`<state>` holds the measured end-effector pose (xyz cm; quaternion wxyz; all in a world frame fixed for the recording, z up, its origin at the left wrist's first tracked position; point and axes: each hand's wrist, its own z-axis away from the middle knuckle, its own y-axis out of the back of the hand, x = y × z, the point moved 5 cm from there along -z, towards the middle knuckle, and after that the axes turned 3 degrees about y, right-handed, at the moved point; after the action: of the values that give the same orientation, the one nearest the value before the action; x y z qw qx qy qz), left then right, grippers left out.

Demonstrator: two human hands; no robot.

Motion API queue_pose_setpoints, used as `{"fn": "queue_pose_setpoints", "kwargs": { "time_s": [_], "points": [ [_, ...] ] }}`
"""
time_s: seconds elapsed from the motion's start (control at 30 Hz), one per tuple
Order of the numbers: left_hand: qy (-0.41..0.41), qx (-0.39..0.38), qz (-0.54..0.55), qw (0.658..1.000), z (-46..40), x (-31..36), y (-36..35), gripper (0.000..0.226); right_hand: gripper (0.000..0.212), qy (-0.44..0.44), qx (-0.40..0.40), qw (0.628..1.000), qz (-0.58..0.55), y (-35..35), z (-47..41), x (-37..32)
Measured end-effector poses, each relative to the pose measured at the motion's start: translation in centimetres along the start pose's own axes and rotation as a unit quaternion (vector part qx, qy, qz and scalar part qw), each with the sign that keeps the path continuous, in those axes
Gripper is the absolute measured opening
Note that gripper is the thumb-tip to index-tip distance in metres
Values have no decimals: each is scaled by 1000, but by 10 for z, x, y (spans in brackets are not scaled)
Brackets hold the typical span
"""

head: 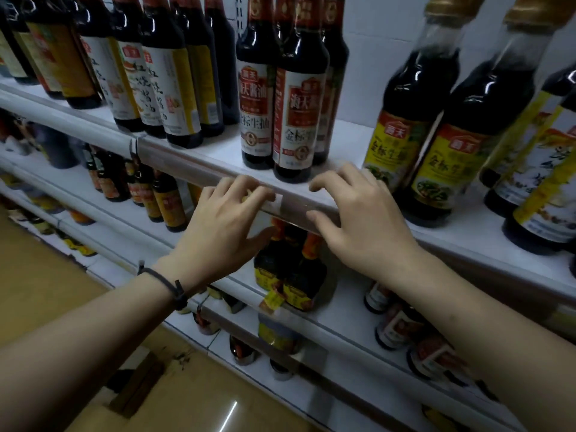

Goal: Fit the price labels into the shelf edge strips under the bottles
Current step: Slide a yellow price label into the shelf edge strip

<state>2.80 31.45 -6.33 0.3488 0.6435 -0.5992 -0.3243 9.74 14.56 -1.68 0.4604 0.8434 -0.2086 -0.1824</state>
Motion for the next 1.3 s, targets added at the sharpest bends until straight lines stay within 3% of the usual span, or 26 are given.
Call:
{"fn": "queue_pose_setpoints", "kwargs": {
  "time_s": [0.13, 0.3, 0.53, 0.83, 1.1, 1.3],
  "points": [
    [50, 3, -5, 999, 29, 45, 3, 49, 20, 69, 29, 996, -44, 17, 54, 16],
    [83, -23, 2, 996, 66, 88, -2, 47, 21, 111, -8, 987, -114, 18, 112, 34],
    [97, -36, 40, 994, 83, 111, -25, 45, 28, 51, -48, 990, -119, -8, 155, 65],
    [34, -25, 81, 996, 118, 171, -112, 51, 31, -40, 14, 997, -62, -37, 250, 142],
    [-21, 39, 113, 993, 139, 256, -216, 48, 21, 44, 113, 993, -5, -69, 339, 185],
    [-64, 91, 112, 987, 181, 290, -271, 42, 17, 34, 130, 991, -9, -105, 394, 211]
  ]
}}
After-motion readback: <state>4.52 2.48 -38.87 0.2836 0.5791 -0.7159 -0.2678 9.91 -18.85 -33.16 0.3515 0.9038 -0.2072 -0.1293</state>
